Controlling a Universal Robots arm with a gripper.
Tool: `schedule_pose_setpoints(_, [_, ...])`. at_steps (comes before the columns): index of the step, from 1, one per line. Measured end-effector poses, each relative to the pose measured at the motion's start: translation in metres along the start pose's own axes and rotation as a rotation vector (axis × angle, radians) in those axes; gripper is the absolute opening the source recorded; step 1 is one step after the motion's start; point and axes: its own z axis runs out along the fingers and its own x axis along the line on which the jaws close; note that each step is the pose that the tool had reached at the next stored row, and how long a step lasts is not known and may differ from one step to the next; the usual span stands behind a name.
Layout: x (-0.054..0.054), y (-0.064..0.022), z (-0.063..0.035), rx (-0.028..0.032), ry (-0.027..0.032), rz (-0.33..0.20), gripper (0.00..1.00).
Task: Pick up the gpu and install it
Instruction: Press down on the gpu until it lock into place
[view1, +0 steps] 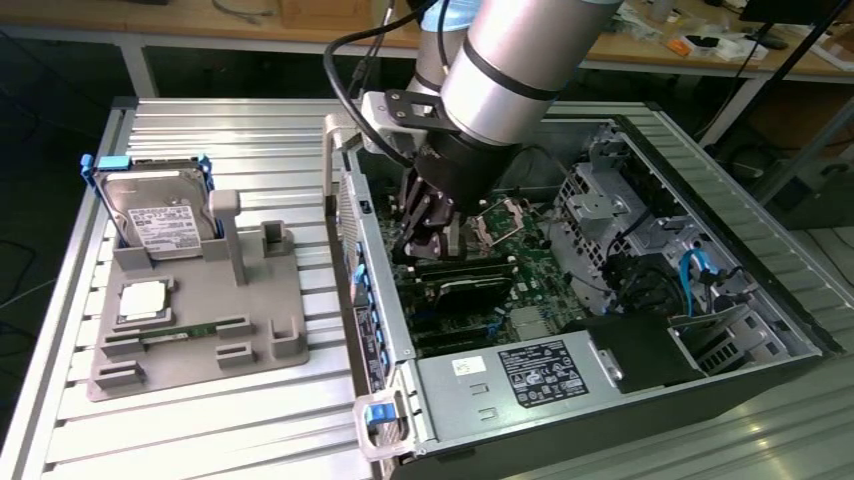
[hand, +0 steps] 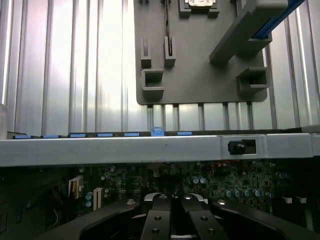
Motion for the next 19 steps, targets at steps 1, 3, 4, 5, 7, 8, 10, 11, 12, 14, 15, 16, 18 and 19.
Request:
schedule_pose_setpoints(1, [0.0001,0.0008,0.0002,0.0,0.0,0.0,0.11])
schedule_pose_setpoints(3, [0.0001,0.0031,0.0007,0.0,-0.0001,0.0,0.11])
schedule_pose_setpoints(4, [0.0001,0.004,0.0009,0.0001,-0.0001,0.0,0.11])
schedule_pose_setpoints(5, [0.0001,0.0049,0.001,0.0001,-0.0001,0.0,0.11])
schedule_pose_setpoints(7, [0.0001,0.0058,0.0012,0.0001,-0.0001,0.0,0.11])
schedule_pose_setpoints(8, [0.0001,0.0059,0.0012,0.0001,-0.0001,0.0,0.11])
schedule_pose_setpoints(10, [0.0003,0.0062,0.0021,0.0001,-0.0014,0.0,0.11])
schedule_pose_setpoints(11, [0.0003,0.0061,0.0029,0.0001,-0.0027,-0.001,0.11])
schedule_pose_setpoints(12, [0.0003,0.006,0.0047,0.0,-0.0065,-0.001,0.11])
schedule_pose_setpoints(14, [0.0004,0.0066,0.0064,-0.0002,-0.0089,-0.002,0.11])
schedule_pose_setpoints(15, [0.0005,0.0071,0.0069,-0.0003,-0.0093,-0.002,0.11])
schedule_pose_setpoints(16, [0.0005,0.0074,0.0072,-0.0004,-0.0096,-0.002,0.11])
schedule_pose_setpoints(18, [0.0005,0.008,0.008,-0.0003,-0.0107,-0.002,0.11])
schedule_pose_setpoints(19, [0.0006,0.0083,0.0085,-0.0002,-0.0114,-0.002,0.11])
